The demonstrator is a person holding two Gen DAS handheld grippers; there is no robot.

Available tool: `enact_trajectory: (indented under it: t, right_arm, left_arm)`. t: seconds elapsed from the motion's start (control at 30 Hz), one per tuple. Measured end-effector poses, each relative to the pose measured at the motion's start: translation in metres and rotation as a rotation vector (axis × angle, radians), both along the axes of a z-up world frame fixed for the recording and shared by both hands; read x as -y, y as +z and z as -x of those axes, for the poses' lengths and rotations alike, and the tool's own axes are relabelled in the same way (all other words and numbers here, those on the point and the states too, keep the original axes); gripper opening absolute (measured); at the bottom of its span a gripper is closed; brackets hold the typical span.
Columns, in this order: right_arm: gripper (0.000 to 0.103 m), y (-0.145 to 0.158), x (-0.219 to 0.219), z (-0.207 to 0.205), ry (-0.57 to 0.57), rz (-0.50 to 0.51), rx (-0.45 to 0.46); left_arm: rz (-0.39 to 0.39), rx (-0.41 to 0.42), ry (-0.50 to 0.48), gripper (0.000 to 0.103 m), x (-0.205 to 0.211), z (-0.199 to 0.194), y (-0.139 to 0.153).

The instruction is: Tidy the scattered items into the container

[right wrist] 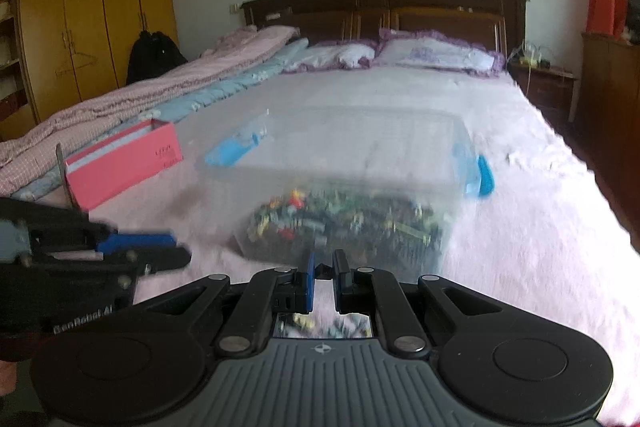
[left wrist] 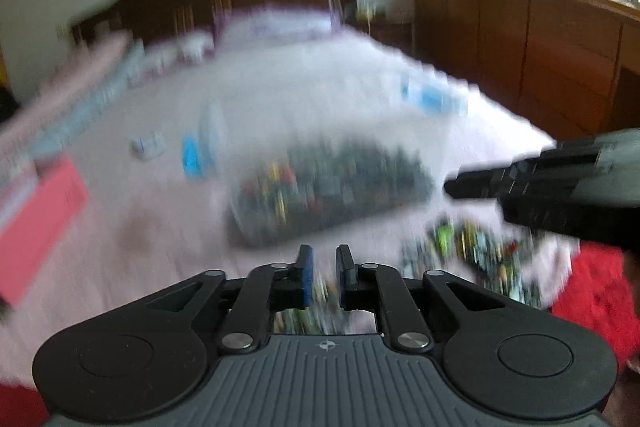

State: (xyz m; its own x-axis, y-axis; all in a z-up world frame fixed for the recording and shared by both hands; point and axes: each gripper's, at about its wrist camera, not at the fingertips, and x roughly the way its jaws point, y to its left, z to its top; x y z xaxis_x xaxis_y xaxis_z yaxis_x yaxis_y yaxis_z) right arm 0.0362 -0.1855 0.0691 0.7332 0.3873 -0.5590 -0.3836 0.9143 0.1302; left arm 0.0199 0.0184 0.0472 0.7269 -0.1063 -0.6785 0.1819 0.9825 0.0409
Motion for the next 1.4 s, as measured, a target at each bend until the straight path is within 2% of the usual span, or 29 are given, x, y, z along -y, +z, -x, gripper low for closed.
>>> enact_trajectory:
  t: [0.13, 0.27, 0.4, 0.57, 0.7, 0.87, 1.03, 1.1, 1.4]
  right_arm:
    - [0.01, -0.024, -0.001, 0.007, 0.003, 0.004, -0.071]
    - [0.01, -0.043, -0.002, 0.013, 0.009, 0.01, -0.122]
    - [0.01, -0.05, -0.001, 0.013, 0.009, 0.005, -0.131]
    - [0.01, -0.051, 0.006, 0.009, -0.011, -0.004, -0.135]
    - [0.01, -0.051, 0.017, 0.008, -0.034, 0.0, -0.141]
    - [0.01, -0.049, 0.029, 0.01, -0.062, -0.003, -0.131]
    - [0.01, -0.054, 0.039, 0.011, -0.087, -0.014, -0.144]
    - [0.01, -0.056, 0.04, 0.011, -0.091, -0.018, -0.149]
    - [0.01, -0.051, 0.037, 0.013, -0.082, -0.01, -0.119]
  left_arm:
    - [0.048, -0.12, -0.012, 0.016, -0.002, 0.005, -0.032]
    - [0.019, -0.145, -0.067, 0.016, 0.007, 0.001, -0.046]
    - [0.011, -0.165, -0.089, 0.016, 0.013, -0.003, -0.055]
    - [0.057, -0.158, -0.164, 0.017, 0.03, -0.01, -0.055]
    - [0.047, -0.151, -0.226, 0.017, 0.051, -0.016, -0.059]
    - [0.04, -0.186, -0.259, 0.018, 0.066, -0.028, -0.072]
    - [0.025, -0.203, -0.268, 0.018, 0.071, -0.033, -0.083]
    - [0.024, -0.196, -0.27, 0.012, 0.071, -0.032, -0.083]
    - [0.027, -0.126, -0.221, 0.012, 0.06, -0.027, -0.057]
